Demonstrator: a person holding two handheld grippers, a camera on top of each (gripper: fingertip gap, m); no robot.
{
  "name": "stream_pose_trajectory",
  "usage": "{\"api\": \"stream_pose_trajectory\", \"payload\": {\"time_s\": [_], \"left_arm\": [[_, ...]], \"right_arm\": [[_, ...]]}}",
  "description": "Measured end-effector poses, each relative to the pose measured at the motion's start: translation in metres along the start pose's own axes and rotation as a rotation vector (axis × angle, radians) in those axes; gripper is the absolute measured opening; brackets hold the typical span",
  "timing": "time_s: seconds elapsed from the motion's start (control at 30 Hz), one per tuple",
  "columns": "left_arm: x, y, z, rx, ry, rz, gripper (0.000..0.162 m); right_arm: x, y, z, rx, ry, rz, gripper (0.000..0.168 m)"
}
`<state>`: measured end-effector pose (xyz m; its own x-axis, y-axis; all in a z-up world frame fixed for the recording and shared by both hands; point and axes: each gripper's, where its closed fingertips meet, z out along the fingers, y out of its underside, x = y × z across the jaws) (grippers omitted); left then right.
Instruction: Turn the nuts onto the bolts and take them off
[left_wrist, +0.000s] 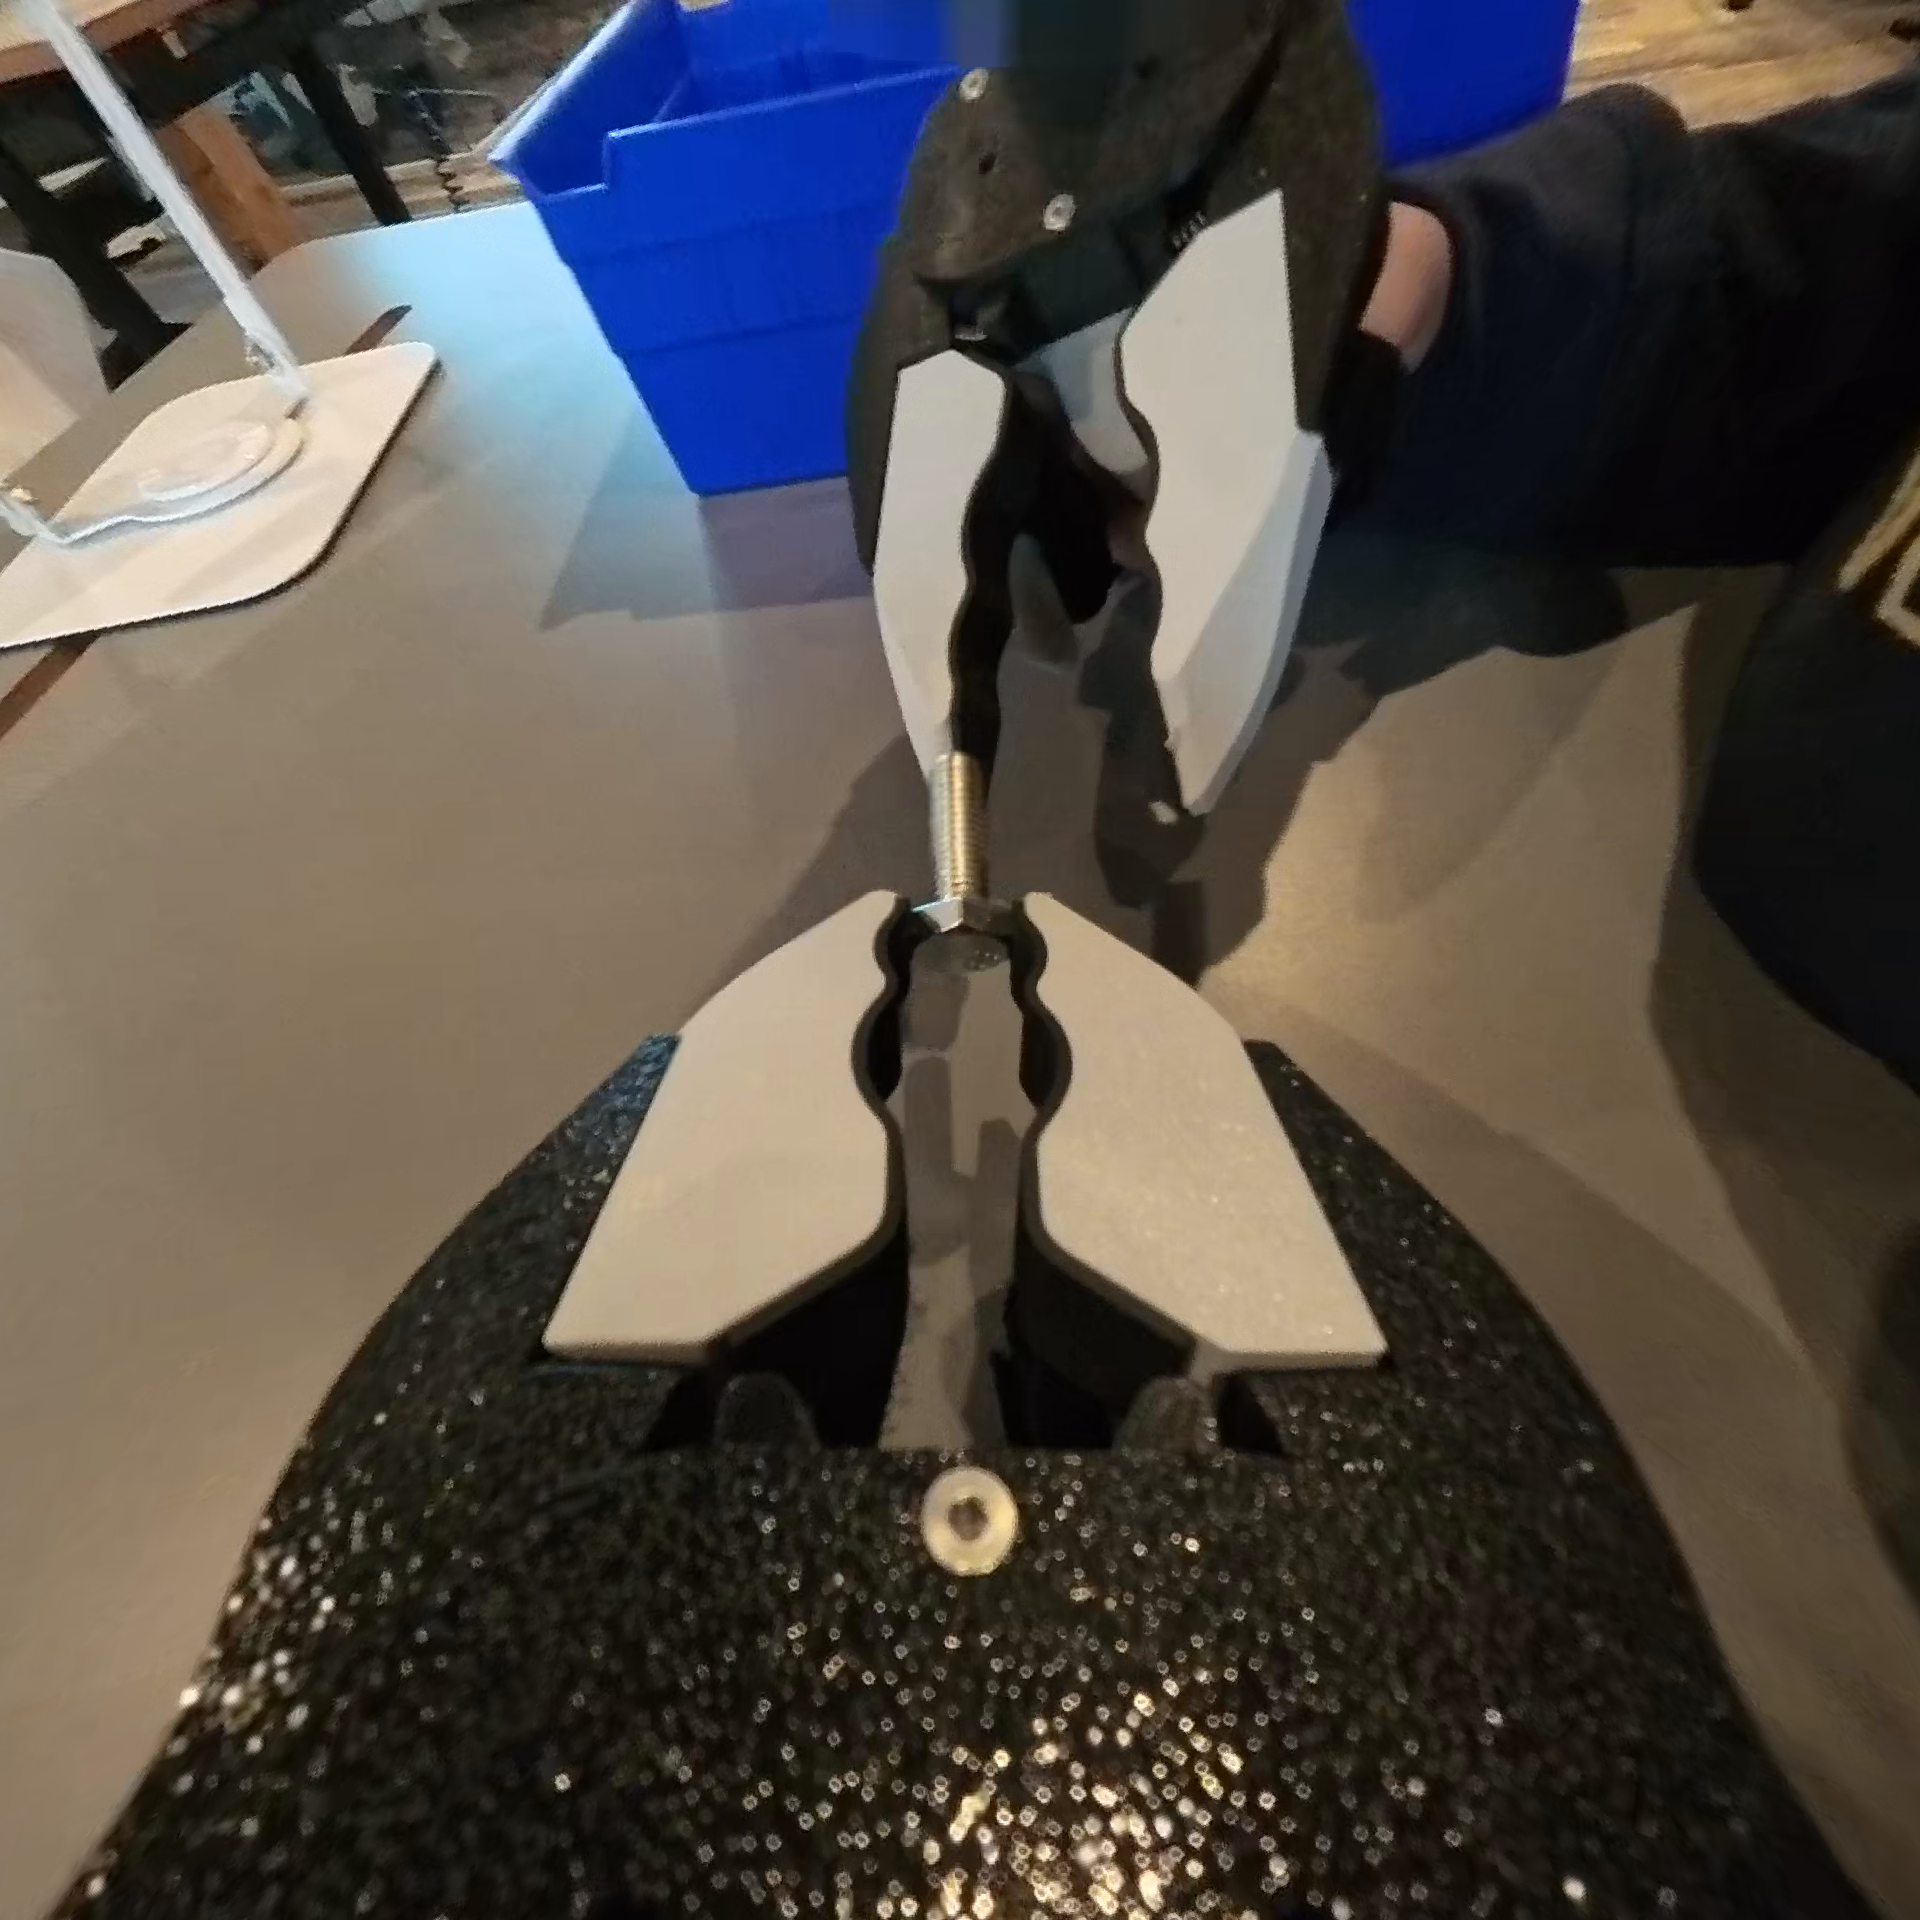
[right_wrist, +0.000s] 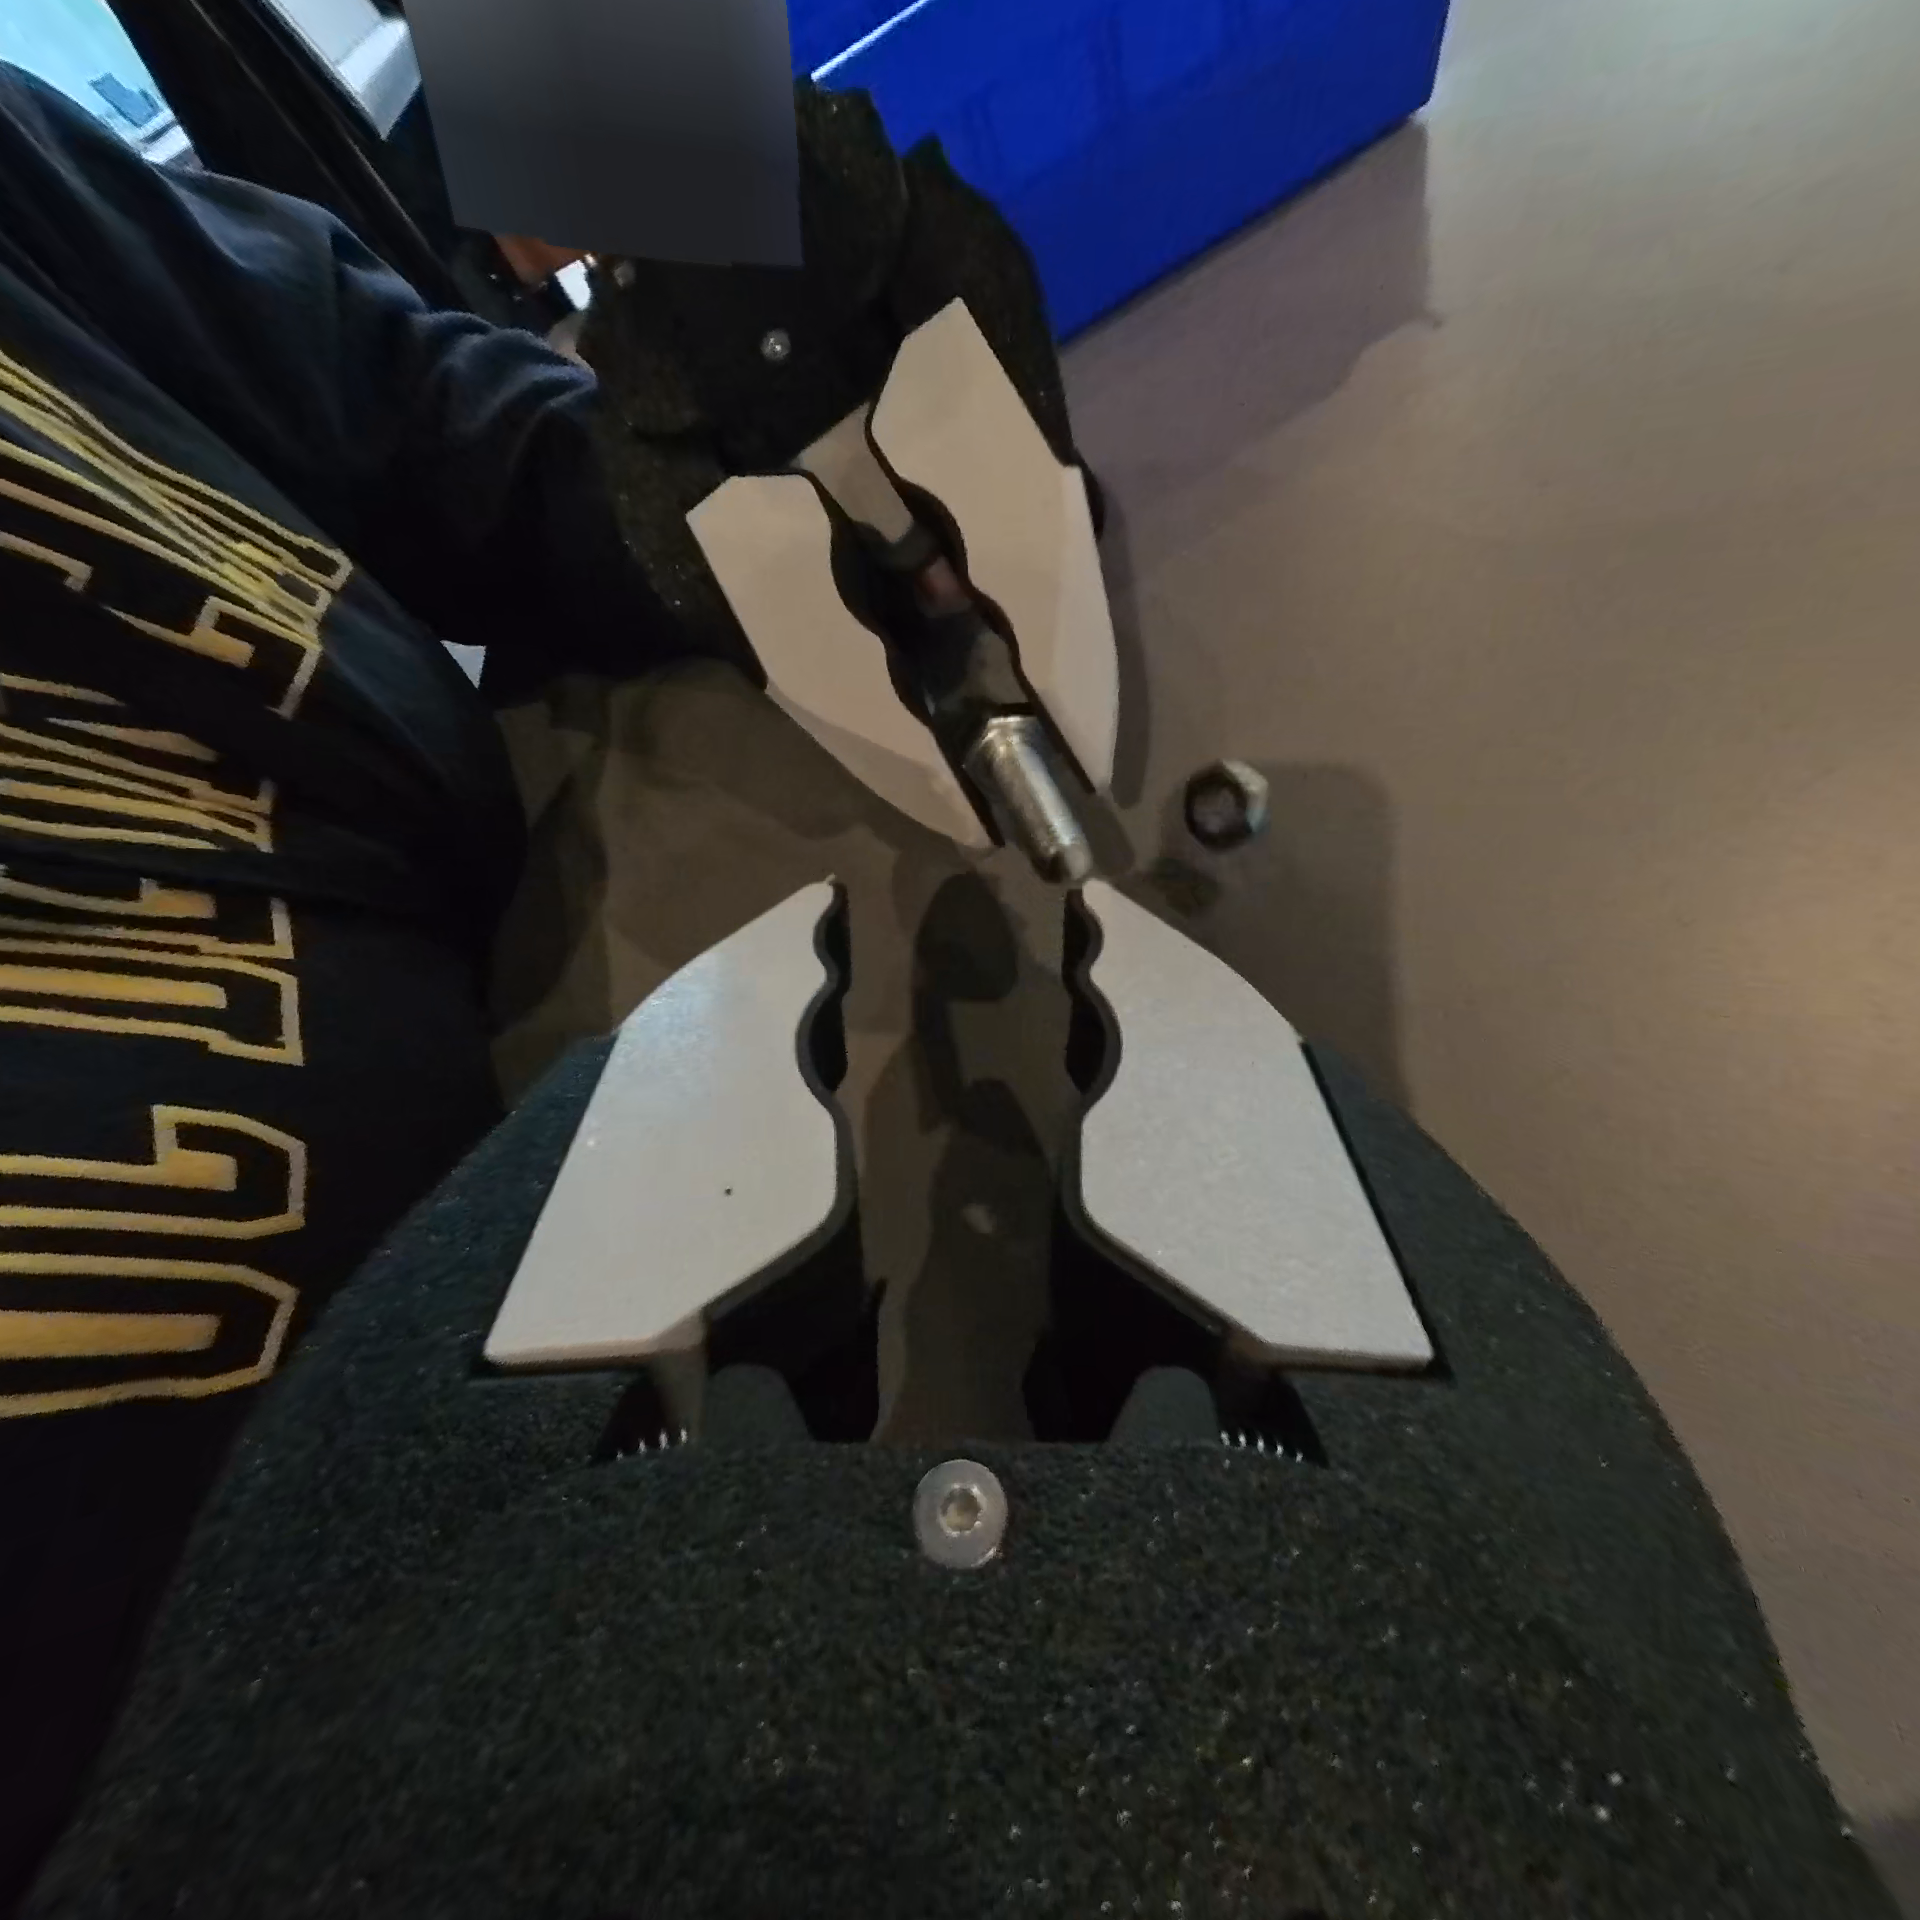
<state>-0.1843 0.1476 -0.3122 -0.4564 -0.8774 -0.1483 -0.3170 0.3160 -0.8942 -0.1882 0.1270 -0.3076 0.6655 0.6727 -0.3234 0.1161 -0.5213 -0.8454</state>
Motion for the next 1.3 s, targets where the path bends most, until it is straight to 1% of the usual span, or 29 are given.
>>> {"api": "stream_pose_trajectory", "payload": {"time_s": [0.13,0.27,0.37,0.47,0.57,0.63,0.7,0.8,1.0,1.07,1.13,1.2,1.3], "left_arm": [[0.0,0.001,-0.001,-0.003,-0.012,0.004,0.017],[0.006,0.0,-0.004,0.004,-0.022,0.018,0.017],[0.011,-0.002,-0.013,0.032,-0.036,0.027,0.017],[0.017,-0.003,-0.029,0.073,-0.065,0.055,0.017],[0.022,-0.005,-0.048,0.129,-0.089,0.056,0.017],[0.019,-0.002,-0.061,0.146,-0.128,0.03,0.017],[0.011,0.002,-0.071,0.155,-0.181,-0.02,0.017],[-0.004,0.0,-0.084,0.2,-0.268,-0.078,0.017],[-0.02,-0.002,-0.092,0.268,-0.32,-0.184,0.017],[-0.023,-0.002,-0.095,0.276,-0.332,-0.191,0.017],[-0.023,-0.002,-0.095,0.276,-0.333,-0.19,0.017],[-0.023,-0.001,-0.095,0.27,-0.336,-0.181,0.017],[-0.023,-0.002,-0.095,0.269,-0.339,-0.173,0.017]], "right_arm": [[0.009,-0.002,-0.004,0.02,0.055,0.02,0.034],[0.025,-0.004,-0.01,0.042,0.169,0.033,0.028],[0.029,-0.003,-0.01,0.037,0.222,-0.006,0.031],[0.028,0.002,-0.006,0.001,0.264,-0.085,0.033],[0.025,0.005,0.005,-0.033,0.278,-0.175,0.033],[0.018,0.004,0.02,-0.037,0.245,-0.206,0.031],[0.01,0.002,0.033,-0.052,0.198,-0.222,0.027],[0.007,-0.002,0.047,-0.062,0.201,-0.251,0.027],[0.009,-0.011,0.081,-0.117,0.189,-0.288,0.028],[0.015,-0.009,0.091,-0.183,0.185,-0.291,0.03],[0.024,-0.006,0.097,-0.231,0.226,-0.289,0.03],[0.028,-0.008,0.101,-0.244,0.251,-0.297,0.029],[0.027,-0.009,0.106,-0.25,0.239,-0.296,0.023]]}}
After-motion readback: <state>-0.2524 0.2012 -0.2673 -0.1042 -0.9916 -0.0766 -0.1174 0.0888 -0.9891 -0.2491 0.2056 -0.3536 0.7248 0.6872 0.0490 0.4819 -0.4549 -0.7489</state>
